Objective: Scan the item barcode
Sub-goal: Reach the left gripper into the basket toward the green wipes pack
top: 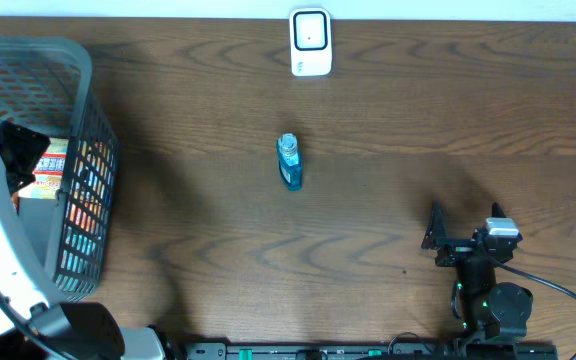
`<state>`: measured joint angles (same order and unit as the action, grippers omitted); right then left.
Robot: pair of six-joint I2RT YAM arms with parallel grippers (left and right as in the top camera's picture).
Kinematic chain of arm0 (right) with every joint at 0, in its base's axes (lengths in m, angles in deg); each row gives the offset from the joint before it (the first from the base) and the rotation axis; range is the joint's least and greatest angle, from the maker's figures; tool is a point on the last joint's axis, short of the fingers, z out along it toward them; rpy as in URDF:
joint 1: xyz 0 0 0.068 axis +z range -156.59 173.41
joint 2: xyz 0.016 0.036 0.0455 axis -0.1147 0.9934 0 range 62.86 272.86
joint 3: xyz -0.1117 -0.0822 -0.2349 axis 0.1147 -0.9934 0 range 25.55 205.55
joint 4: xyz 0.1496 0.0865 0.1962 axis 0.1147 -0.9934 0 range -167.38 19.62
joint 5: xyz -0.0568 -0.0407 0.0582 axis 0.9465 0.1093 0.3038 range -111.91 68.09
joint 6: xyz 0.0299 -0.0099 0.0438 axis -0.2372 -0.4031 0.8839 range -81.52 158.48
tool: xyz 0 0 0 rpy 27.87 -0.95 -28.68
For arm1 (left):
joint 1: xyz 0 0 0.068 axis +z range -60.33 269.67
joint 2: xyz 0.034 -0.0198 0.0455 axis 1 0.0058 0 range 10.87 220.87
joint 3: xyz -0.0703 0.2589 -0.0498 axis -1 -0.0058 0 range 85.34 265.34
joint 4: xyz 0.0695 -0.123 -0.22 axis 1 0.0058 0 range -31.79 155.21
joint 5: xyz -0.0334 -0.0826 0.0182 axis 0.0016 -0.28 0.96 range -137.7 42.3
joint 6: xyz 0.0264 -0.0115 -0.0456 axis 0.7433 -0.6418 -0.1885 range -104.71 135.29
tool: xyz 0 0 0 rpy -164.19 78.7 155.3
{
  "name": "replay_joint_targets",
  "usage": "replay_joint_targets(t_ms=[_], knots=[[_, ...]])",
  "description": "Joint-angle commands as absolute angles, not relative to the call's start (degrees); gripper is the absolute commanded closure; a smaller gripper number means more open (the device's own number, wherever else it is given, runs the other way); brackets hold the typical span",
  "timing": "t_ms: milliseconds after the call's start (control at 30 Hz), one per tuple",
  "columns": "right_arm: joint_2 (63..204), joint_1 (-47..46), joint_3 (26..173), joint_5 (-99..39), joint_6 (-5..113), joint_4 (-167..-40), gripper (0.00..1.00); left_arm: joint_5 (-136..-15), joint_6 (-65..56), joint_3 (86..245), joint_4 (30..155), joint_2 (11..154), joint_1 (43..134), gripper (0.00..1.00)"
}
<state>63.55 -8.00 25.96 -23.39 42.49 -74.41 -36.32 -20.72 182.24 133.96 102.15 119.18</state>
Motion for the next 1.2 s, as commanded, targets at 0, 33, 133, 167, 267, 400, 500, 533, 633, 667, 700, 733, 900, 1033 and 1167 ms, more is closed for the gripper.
replay_joint_targets(t_ms=[0, 33, 133, 167, 267, 400, 500, 533, 633, 667, 700, 733, 900, 1033, 1167], knots=[[63.24, -7.34, 25.87, -23.08, 41.81, -74.65, 0.01, -37.22, -20.92, 180.97, 134.17, 103.92, 120.32, 0.00], [63.24, -7.34, 25.87, -23.08, 41.81, -74.65, 0.01, -37.26, -20.92, 180.67, 134.06, 104.29, 120.58, 0.00], [63.24, -7.34, 25.87, -23.08, 41.81, -74.65, 0.01, -37.26, -20.92, 179.31, 133.98, 105.47, 121.48, 0.00], [63.24, -7.34, 25.87, -23.08, 41.81, -74.65, 0.01, -37.26, -20.90, 178.96, 133.96, 105.76, 121.70, 0.00], [63.24, -7.34, 25.87, -23.08, 41.81, -74.65, 0.01, -37.39, -20.68, 177.30, 133.39, 106.81, 122.49, 0.00], [63.24, -7.34, 25.87, -23.08, 41.81, -74.65, 0.01, -38.27, -19.61, 174.00, 130.68, 107.20, 122.84, 0.00], [63.24, -7.34, 25.87, -23.08, 41.81, -74.65, 0.01, -38.29, -19.63, 171.01, 128.10, 107.22, 122.86, 0.00], [63.24, -7.34, 25.87, -23.08, 41.81, -74.65, 0.01, -38.31, -19.63, 170.02, 127.33, 107.22, 122.86, 0.00], [63.24, -7.34, 25.87, -23.08, 41.81, -74.65, 0.01, -38.31, -19.61, 167.42, 125.30, 107.22, 122.88, 0.00], [63.24, -7.34, 25.87, -23.08, 41.81, -74.65, 0.01, -38.31, -19.61, 166.44, 124.56, 107.22, 122.86, 0.00], [63.24, -7.34, 25.87, -23.08, 41.81, -74.65, 0.01, -38.31, -19.61, 165.67, 123.90, 107.22, 122.88, 0.00], [63.24, -7.34, 25.87, -23.08, 41.81, -74.65, 0.01, -38.31, -19.61, 164.75, 123.14, 107.22, 122.86, 0.00], [63.24, -7.34, 25.87, -23.08, 41.81, -74.65, 0.01, -38.31, -19.63, 160.91, 119.66, 107.27, 122.88, 0.00], [63.24, -7.34, 25.87, -23.08, 41.81, -74.67, 0.01, -38.29, -19.63, 159.03, 117.85, 107.66, 122.88, 0.00], [63.24, -7.34, 25.87, -23.08, 41.81, -74.65, 0.01, -38.29, -19.63, 158.02, 116.58, 108.66, 122.88, 0.00]])
